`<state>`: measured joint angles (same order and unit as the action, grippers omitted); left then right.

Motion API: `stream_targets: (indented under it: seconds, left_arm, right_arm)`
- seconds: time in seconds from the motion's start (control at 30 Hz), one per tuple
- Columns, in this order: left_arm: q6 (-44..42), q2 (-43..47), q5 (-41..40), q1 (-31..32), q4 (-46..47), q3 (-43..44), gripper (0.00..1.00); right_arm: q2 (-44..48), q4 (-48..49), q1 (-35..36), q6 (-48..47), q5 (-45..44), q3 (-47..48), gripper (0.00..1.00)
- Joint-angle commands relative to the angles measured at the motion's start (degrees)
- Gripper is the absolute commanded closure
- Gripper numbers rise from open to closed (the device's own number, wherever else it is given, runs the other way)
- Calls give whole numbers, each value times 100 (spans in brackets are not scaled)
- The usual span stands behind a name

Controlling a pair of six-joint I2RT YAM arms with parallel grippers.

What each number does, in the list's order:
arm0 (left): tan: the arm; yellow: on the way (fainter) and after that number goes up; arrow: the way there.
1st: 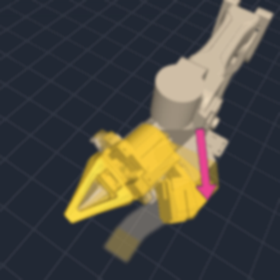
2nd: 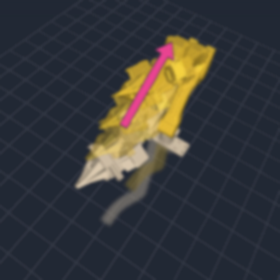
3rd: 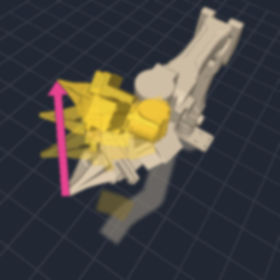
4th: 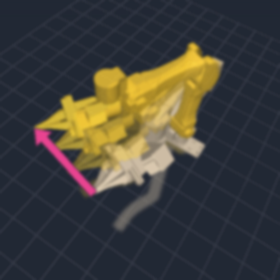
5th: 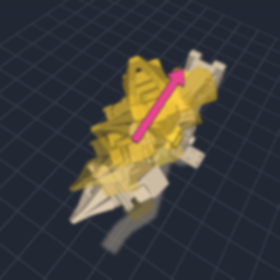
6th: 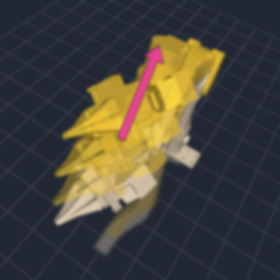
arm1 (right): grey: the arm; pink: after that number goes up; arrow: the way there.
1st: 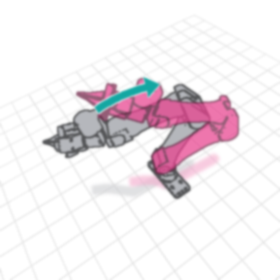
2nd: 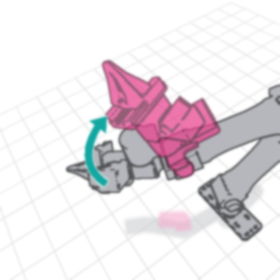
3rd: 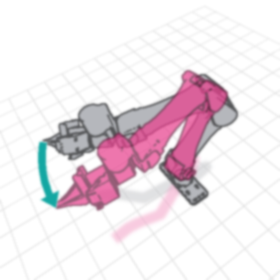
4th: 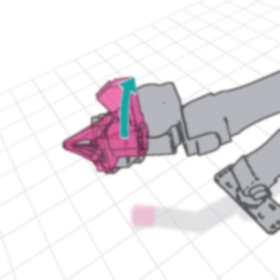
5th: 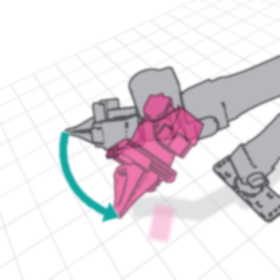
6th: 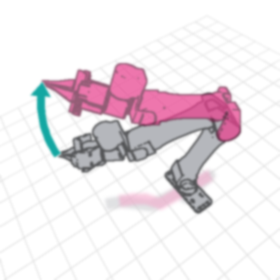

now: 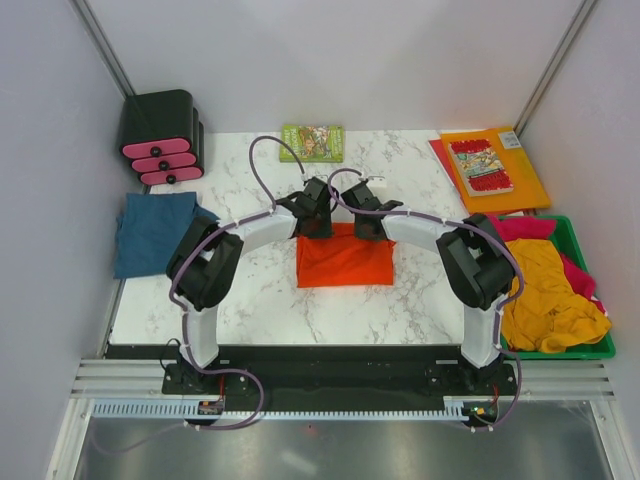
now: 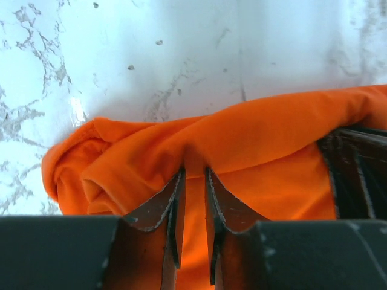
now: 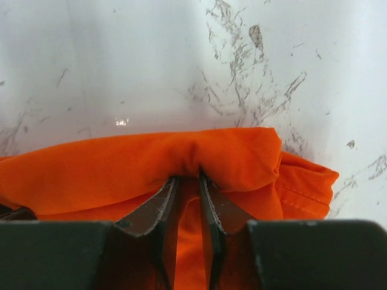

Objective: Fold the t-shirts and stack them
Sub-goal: Fold the long partially folded tshirt into a neat square

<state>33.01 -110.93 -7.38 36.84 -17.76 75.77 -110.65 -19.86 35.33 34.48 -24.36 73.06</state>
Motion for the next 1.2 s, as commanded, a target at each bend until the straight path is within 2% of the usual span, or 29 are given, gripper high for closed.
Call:
stream_targets:
  seconds: [0.0,0.13,0.27,0.3,0.4,0.5,0.63,0.77,0.8,0.93,1.03,1.13,1.17]
  left_arm:
    - [-216,-427,-150,-229,-26,473,74]
    - [-366,-561,-97,-283,-26,764,74]
    - [-410,79,8,-239,149,571,70]
    - [-401,237,8,-213,167,423,64]
    - [-357,949,52,-177,176,141,54]
    - [-348,1652,148,-125,159,-193,47]
    - [-313,2592,315,60,45,-799,46]
    - [-235,3586,369,437,18,-1843,47]
    - [-182,3997,342,508,-17,-2029,48]
    - [143,4703,-113,824,-271,-2750,48]
    - [302,4984,-491,1027,-674,-3006,48]
    - [433,5265,-729,1159,-1009,-3146,49]
    - [486,5379,-756,1194,-1062,-3182,49]
  right_arm:
    - [-299,105,-132,-29,-174,314,74]
    - [-318,123,-141,-134,-139,394,76]
    - [507,263,-27,-327,-419,192,74]
    - [884,272,17,-371,-447,148,71]
    - [1552,185,44,-530,-534,130,67]
    - [2097,-62,44,-697,-675,113,64]
    - [2863,-132,53,-802,-719,-291,56]
    - [3532,-35,53,-1013,-579,-941,47]
    - [3681,-97,53,-1039,-561,-1099,45]
    - [3893,-334,79,-1101,-464,-1416,41]
    - [4007,-440,79,-943,-946,-1592,41]
    - [4410,-327,79,-1003,-1912,-1829,38]
    - [4821,231,70,-1074,-2384,-2204,21]
